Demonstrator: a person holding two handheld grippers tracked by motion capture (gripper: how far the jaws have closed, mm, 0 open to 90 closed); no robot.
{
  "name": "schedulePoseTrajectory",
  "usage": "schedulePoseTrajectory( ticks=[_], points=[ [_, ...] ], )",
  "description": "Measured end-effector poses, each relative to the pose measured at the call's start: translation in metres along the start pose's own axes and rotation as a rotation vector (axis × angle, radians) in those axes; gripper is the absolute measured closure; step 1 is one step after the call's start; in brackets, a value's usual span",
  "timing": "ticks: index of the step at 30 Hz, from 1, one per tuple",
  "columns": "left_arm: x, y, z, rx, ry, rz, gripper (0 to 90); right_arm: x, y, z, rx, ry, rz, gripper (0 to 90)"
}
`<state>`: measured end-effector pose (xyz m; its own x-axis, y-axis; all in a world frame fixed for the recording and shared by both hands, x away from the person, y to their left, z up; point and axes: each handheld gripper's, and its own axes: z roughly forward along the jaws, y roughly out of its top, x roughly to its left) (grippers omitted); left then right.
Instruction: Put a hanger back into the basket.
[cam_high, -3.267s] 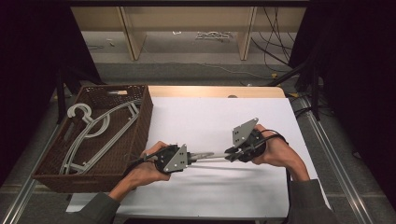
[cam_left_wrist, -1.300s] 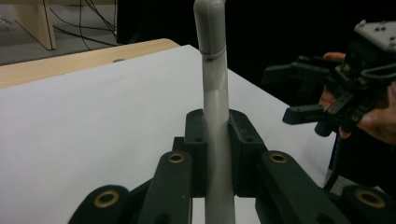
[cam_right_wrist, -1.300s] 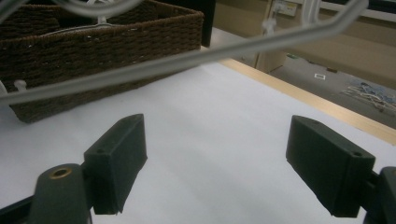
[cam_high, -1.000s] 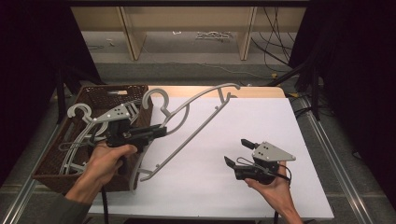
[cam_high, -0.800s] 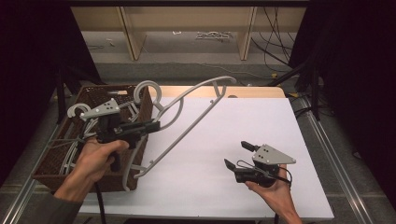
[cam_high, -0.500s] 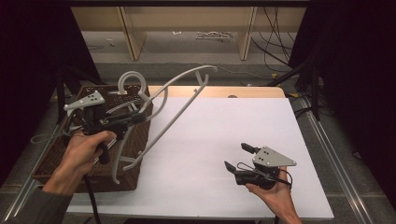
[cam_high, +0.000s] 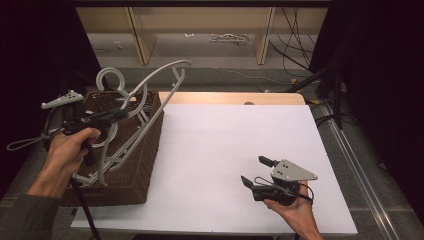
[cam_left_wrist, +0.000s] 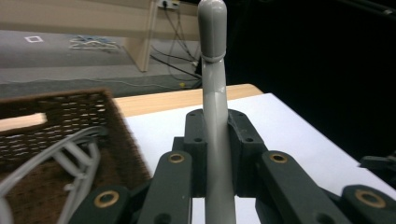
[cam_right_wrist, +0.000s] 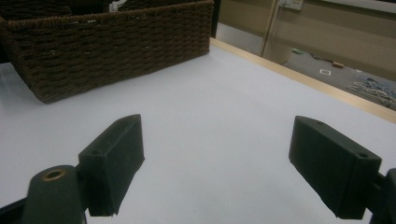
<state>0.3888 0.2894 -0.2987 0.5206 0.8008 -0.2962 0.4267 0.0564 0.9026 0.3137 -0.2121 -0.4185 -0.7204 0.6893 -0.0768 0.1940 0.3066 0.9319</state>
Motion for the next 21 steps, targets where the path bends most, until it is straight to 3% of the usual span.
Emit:
schedulePoseTrajectory(
  ticks=[7,21],
  points=[
    [0.027,-0.004,-0.01,-0.02,0.061,-0.021,79.2,0.0,-0.001,0.002,0.001,0.002,-0.001,19.0],
    [0.078,-0.017,-0.022,-0.038,0.101,0.016,79.3,0.001,-0.003,0.004,0.014,0.015,0.005,18.9]
  ],
)
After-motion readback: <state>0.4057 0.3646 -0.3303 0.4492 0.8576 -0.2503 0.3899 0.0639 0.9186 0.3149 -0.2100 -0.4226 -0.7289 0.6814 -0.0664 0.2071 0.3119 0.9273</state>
